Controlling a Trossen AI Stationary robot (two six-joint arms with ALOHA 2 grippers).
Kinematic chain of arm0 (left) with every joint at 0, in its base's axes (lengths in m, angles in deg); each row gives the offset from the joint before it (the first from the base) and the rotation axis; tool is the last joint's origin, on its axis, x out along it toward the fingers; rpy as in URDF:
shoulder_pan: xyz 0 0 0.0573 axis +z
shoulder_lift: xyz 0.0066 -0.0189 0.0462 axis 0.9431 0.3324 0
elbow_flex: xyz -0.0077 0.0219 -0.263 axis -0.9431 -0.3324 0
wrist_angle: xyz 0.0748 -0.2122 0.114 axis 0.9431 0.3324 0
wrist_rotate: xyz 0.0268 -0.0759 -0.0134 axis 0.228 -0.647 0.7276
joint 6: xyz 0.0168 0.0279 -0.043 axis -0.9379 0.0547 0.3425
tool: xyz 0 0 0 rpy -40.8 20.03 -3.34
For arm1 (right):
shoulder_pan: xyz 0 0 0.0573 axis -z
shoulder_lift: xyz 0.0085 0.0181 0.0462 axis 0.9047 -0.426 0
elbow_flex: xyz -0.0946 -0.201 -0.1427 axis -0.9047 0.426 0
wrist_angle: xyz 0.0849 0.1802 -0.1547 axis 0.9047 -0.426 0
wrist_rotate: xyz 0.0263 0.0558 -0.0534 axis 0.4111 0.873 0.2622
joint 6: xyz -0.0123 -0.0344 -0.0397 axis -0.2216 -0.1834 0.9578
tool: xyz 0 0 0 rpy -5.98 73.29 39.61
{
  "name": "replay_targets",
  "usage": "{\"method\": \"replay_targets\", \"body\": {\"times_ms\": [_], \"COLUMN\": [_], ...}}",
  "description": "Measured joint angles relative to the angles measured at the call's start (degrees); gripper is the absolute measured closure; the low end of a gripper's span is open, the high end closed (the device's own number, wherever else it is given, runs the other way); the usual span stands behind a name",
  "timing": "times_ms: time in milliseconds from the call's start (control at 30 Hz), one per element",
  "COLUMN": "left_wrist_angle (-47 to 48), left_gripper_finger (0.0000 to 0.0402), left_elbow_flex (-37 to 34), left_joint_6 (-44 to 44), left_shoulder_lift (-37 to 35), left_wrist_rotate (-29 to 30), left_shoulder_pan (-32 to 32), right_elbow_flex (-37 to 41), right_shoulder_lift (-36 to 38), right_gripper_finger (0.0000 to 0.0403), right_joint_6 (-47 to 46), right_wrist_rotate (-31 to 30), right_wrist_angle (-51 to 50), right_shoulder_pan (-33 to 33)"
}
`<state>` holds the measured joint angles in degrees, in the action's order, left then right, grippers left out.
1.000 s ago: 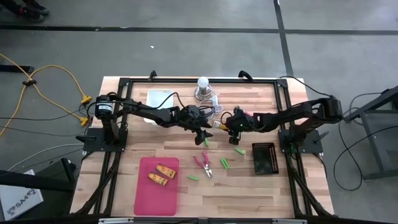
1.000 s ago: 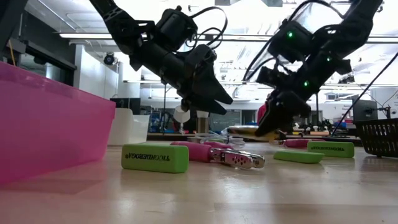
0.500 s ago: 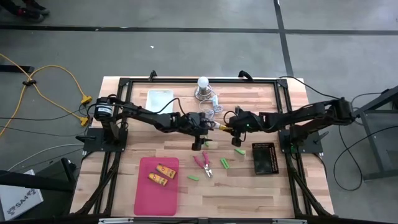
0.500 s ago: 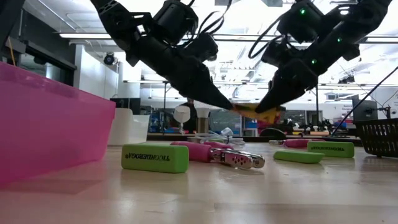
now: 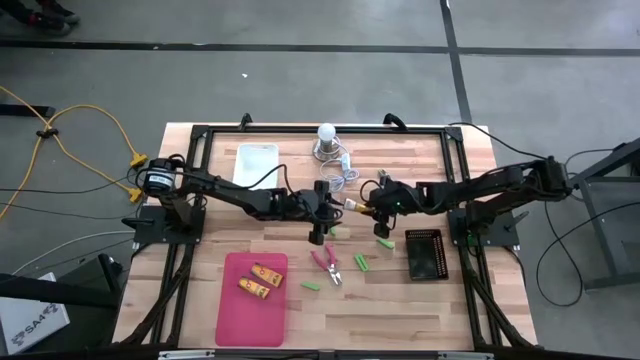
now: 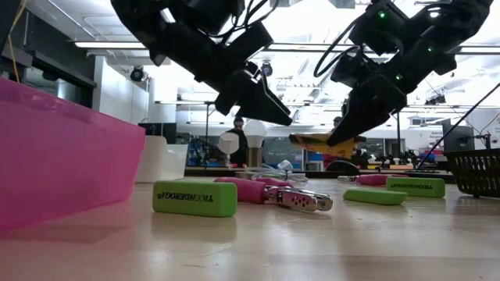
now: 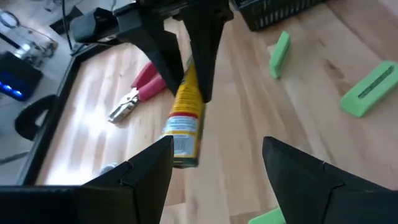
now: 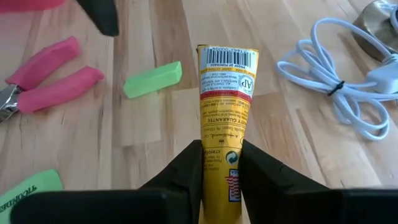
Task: Pick & Place School Supplies
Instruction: Put the crayon box into the pink bin
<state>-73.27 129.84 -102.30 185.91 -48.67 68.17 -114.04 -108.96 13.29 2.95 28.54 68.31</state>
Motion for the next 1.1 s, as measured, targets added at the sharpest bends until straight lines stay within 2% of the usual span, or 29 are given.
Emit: {"method": "replay_targets", "body": {"times_ms": [200,467,633,833,1100], "left_wrist_angle": [0.1,0.1,0.1,0.1,0.1], "left_gripper_finger": [0.0163,0.0163,0.0163,0.0163,0.0163], "left_elbow_flex": [0.0,0.0,0.0,0.0,0.0], "left_joint_6": [-4.1,-8.6,-13.5,-20.3,-26.8], "left_shoulder_lift": [0.0,0.1,0.1,0.1,0.1], "left_wrist_rotate": [2.5,2.6,3.1,7.6,7.7], "left_shoulder_pan": [-0.8,-1.3,-2.1,-3.4,-3.5], "right_elbow_flex": [0.0,0.0,0.0,0.0,0.0], "right_shoulder_lift": [0.0,0.0,0.0,0.0,0.0], "right_gripper_finger": [0.0321,0.032,0.032,0.032,0.032], "right_joint_6": [-1.5,-2.8,-4.5,-4.5,-6.4], "right_wrist_rotate": [0.1,0.2,1.7,4.6,8.3], "right_wrist_angle": [0.0,0.9,2.2,3.6,6.8], "right_shoulder_pan": [-1.0,-1.3,-1.3,-1.3,-1.3]}}
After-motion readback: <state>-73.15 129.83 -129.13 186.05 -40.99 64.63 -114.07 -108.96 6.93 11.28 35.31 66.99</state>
